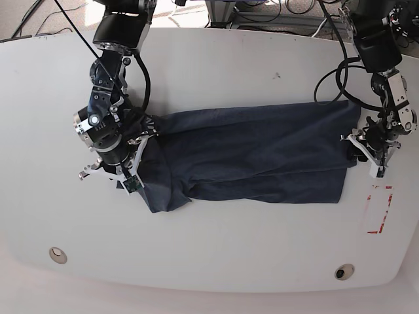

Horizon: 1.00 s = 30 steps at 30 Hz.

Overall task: Layout the t-shirt on the table in an organized manner, then fold the t-shirt properly
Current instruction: 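Grasp the shirt's hem edge with the left gripper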

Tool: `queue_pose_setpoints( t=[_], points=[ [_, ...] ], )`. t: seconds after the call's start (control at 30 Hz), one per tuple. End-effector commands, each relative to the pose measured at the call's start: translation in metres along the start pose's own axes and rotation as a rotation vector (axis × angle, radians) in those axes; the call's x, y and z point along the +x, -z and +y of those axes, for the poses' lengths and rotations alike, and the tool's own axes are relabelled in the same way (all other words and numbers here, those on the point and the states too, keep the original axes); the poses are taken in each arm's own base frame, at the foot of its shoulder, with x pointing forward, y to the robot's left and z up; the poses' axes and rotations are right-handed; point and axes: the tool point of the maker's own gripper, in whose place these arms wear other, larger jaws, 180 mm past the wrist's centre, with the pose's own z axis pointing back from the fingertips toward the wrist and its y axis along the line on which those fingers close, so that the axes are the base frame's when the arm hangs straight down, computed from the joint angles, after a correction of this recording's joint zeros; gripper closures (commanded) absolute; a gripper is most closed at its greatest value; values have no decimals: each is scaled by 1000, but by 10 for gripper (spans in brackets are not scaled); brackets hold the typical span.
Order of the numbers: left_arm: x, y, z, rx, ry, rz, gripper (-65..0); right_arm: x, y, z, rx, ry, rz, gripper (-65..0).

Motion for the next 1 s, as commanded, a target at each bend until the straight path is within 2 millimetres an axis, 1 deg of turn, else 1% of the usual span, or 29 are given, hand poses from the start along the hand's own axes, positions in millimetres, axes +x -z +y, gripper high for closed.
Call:
queue_pose_setpoints(
  t=[0.0,0.1,0.17,0.27,0.37,0.47,0.53,0.6,0.77,0.97],
  points=[
    [28,-4,10,15,1,-69,-358,14,-5,-8,-24,-2,-49,0],
    [30,-3,10,12,-6,-73,-435,13,-5,-7,-23,-2,-49,0],
    [32,-3,10,13,-7,-76,-456,12,-5,-7,-22,0,-46,0],
    [33,-3,9,7,-14,-84,-442,9,-5,-5,-17,0,-38,0],
    [37,-3,5,-24,-55,-113,-424,7,-4,-3,-13,1,-35,0],
    [33,1,1,-68,-128,-125,-404,6,-4,-2,-12,1,-33,0],
    [34,1,4,-82,-167,-135,-399,6,-4,-2,-12,1,-33,0],
    [39,3,8,-97,-208,-150,-399,6,-4,-2,-12,1,-33,0],
    [32,9,5,-141,-309,-154,-399,6,-4,-2,-12,1,-33,0],
    [34,4,13,-139,-324,-167,-399,6,-4,-2,-12,1,-33,0]
  ],
)
